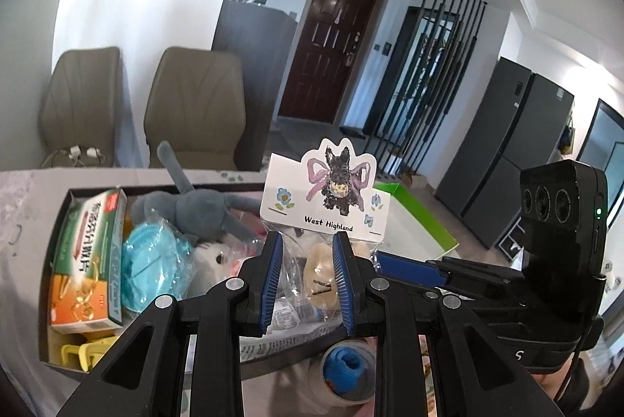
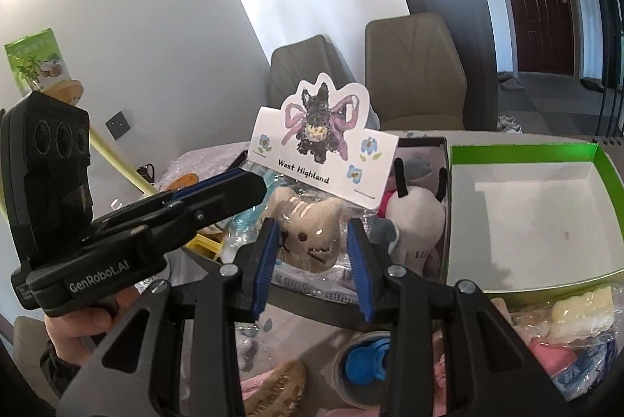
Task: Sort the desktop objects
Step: 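Lift the bagged cat plush and carry it with both grippers to the dark box, then lower the bagged cat plush into the dark box and open both grippers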
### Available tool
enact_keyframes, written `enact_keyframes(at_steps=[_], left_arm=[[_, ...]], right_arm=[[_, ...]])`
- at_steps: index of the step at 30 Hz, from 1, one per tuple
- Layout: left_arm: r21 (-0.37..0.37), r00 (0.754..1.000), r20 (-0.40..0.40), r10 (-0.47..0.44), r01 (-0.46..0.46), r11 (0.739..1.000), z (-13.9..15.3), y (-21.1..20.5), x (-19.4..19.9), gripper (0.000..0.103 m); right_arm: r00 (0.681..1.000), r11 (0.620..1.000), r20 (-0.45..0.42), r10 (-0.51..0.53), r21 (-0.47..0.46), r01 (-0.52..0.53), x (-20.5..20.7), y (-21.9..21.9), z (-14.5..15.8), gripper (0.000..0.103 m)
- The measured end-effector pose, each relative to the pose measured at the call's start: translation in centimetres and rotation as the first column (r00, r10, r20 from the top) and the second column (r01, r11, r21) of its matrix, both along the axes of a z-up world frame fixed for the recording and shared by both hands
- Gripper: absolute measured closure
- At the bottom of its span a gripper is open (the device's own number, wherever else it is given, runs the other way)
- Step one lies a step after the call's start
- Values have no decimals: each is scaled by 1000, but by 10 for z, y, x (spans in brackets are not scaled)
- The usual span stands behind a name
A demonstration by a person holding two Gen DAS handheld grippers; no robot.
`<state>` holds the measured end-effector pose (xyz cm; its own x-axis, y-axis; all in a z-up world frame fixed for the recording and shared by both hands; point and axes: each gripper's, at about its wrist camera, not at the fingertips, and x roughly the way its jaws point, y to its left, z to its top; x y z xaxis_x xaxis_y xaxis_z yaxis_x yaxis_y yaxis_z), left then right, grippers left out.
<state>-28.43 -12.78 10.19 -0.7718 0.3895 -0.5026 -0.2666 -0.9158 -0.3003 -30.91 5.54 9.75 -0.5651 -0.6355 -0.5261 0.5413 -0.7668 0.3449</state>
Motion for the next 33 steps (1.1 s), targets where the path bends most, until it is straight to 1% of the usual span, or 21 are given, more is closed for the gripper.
enact_keyframes(at_steps=[6, 7, 9, 10, 12, 13, 15, 26, 30, 32, 33], left_arm=[[9, 999, 42, -10, 10, 1000, -12, 2, -7, 78], [12, 999, 50, -8, 7, 1000, -13, 1, -9, 78], [4, 998, 59, 31, -32, 999, -14, -3, -11, 78], [-3, 997, 62, 53, -53, 999, -14, -7, -10, 78], [13, 996, 63, 70, -71, 997, -13, -14, -8, 78], [17, 995, 61, 76, -77, 997, -13, -17, -7, 78], [17, 994, 58, 87, -88, 996, -12, -21, -6, 78], [22, 994, 39, 98, -99, 995, -4, -22, 0, 78], [23, 994, 25, 107, -107, 994, 2, -21, 2, 78], [25, 993, 16, 113, -114, 993, 6, -22, 4, 73], [28, 993, 8, 118, -118, 993, 9, -23, 7, 65]], right_arm=[[999, 1000, 27, -19, 20, 18, -10, -1, -12, 67], [999, 999, 28, -24, 25, 23, -11, 0, -14, 65], [997, 997, 28, -66, 49, 64, -13, 2, -18, 65], [995, 994, 27, -97, 61, 96, -15, 5, -19, 60], [993, 992, 39, -115, 46, 114, -16, 11, -21, 54], [992, 992, 42, -122, 36, 121, -17, 14, -21, 53], [989, 990, 35, -140, 22, 140, -16, 19, -18, 53], [987, 986, 23, -162, -26, 162, -14, 29, -7, 53], [985, 984, 23, -173, -44, 173, -13, 35, -4, 46], [984, 983, 22, -176, -53, 177, -11, 38, -1, 42], [984, 982, 21, -179, -63, 180, -10, 40, 1, 40]])
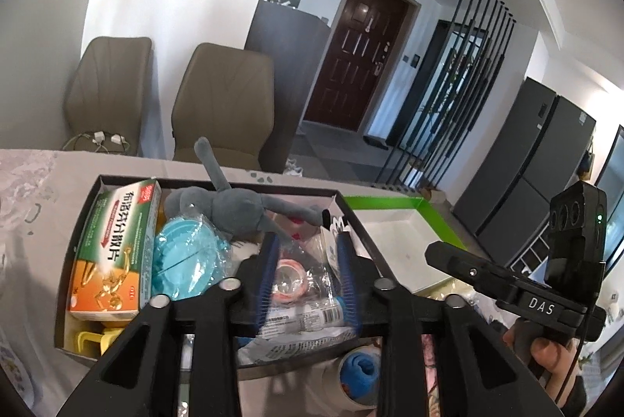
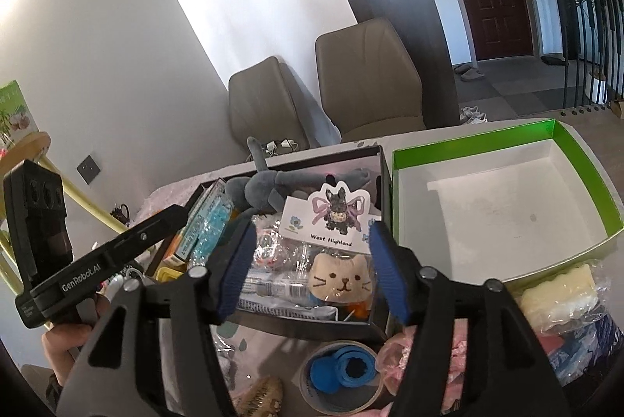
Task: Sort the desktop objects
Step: 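Lower the bagged cat plush into the dark box and open both grippers, then withdraw both open grippers from the dark box back over the table pile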
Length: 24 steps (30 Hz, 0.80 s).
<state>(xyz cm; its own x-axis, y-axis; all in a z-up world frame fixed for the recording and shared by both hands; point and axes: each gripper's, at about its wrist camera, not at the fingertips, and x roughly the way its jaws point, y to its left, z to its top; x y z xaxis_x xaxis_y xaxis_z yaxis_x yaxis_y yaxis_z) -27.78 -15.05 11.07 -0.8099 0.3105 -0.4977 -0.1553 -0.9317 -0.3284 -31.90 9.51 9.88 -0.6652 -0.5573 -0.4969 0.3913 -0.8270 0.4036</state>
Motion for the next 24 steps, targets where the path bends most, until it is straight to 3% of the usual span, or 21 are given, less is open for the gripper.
enact_keyframes(at_steps=[3, 6, 8, 10, 11, 13, 16, 24], left_arm=[[3, 1000, -26, 3, -3, 1000, 5, -1, 4, 55], [-1, 999, -41, 12, -12, 1000, 11, -2, 9, 54], [-2, 998, -53, 23, -23, 1000, 15, -4, 12, 43], [4, 997, -71, 38, -38, 999, 19, -6, 17, 23], [5, 995, -81, 51, -50, 999, 22, -7, 20, 20], [3, 993, -92, 70, -70, 998, 25, -10, 24, 14], [-1, 990, -100, 98, -98, 995, 28, -13, 29, 4], [-22, 985, -114, 129, -132, 991, 33, -16, 38, 4]], right_arm=[[1000, 1000, -12, 0, -11, 0, 3, 3, 5, 36], [1000, 1000, -28, 3, -20, -3, 8, 5, 11, 32], [999, 1000, -37, 4, -30, -5, 12, 8, 15, 28], [999, 999, -44, 6, -39, -8, 14, 10, 19, 21], [999, 999, -47, 8, -44, -10, 15, 11, 21, 18], [998, 998, -59, 10, -63, -14, 20, 14, 26, 2], [997, 997, -78, 10, -81, -17, 26, 16, 31, 0], [997, 996, -75, 17, -87, -23, 30, 16, 36, 0]])
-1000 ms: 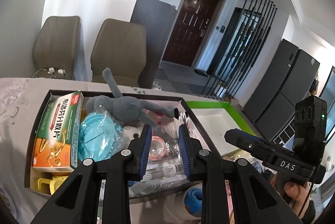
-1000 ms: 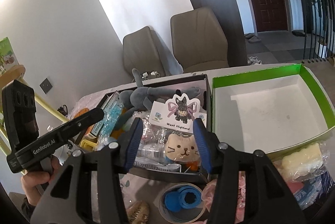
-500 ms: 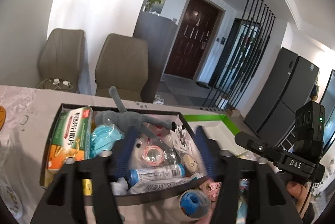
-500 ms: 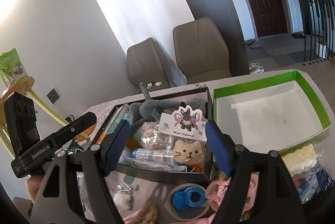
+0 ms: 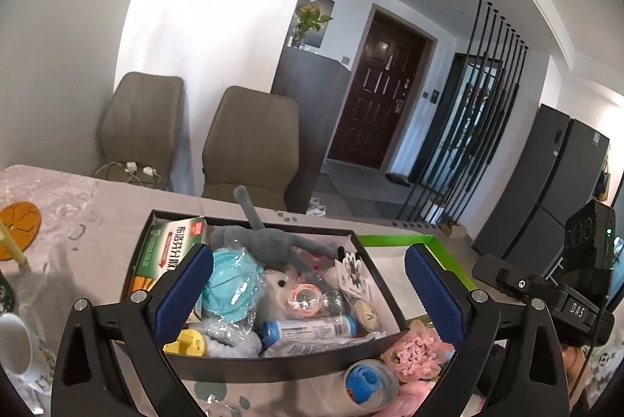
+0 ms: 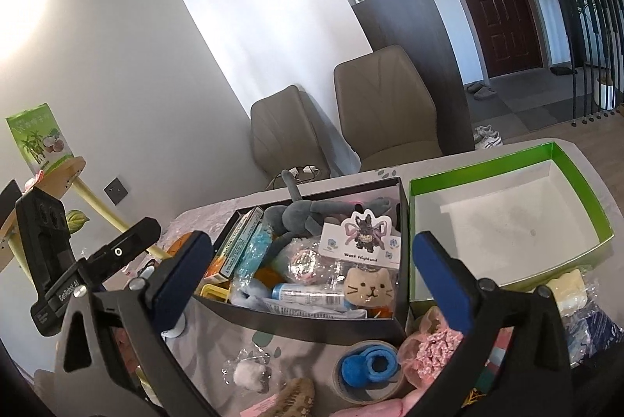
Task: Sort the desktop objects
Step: 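Withdraw both open grippers from the dark box back over the table pile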
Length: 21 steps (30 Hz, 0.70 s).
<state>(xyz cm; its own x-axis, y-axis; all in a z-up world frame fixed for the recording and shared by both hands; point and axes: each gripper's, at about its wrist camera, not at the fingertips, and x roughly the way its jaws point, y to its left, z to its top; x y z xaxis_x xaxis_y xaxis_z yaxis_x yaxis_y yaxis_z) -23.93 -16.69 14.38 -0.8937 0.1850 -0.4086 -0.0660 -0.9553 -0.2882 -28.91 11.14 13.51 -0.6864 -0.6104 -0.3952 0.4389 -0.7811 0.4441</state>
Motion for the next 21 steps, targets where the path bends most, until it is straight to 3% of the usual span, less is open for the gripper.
enact_keyframes(at_steps=[21], left_arm=[[-71, 997, -78, -22, 17, 997, 19, 26, 32, 4]], right_arm=[[996, 1000, -87, 3, -29, -6, 35, 14, 31, 0]])
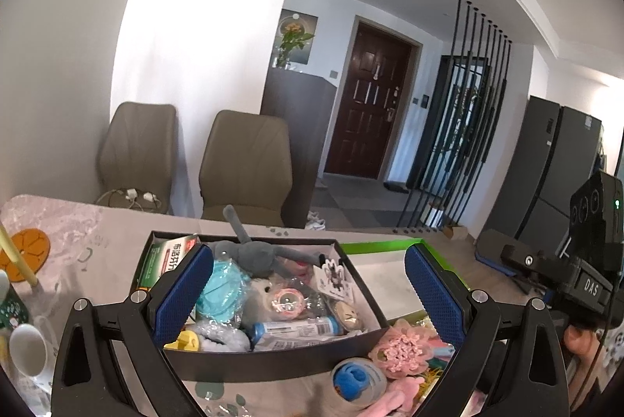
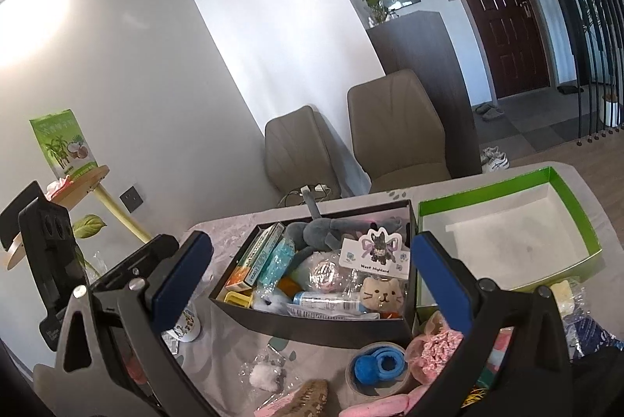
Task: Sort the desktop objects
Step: 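Withdraw both open grippers from the dark box back over the table pile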
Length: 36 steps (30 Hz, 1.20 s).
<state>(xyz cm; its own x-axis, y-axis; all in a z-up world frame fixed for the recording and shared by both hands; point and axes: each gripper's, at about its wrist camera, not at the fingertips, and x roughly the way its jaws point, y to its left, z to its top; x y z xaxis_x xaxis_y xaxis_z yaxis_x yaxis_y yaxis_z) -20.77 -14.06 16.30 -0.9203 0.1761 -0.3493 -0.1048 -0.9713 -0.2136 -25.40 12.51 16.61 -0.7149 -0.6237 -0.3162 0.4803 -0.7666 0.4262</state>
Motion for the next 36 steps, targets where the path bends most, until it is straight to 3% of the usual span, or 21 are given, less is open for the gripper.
enact_keyframes(at_steps=[25, 31, 36], left_arm=[[-64, 998, -56, 15, -18, 998, 13, 10, 60, 4], [-78, 997, -69, -28, 23, 997, 11, 16, 75, 4], [-16, 989, -98, -112, 111, 994, -10, 17, 102, 4]], right_arm=[[998, 999, -65, 2, -47, -5, 35, 17, 21, 0], [997, 999, -81, 9, -44, -12, 45, 17, 25, 0], [996, 999, -86, 5, -32, -8, 62, 20, 24, 0]])
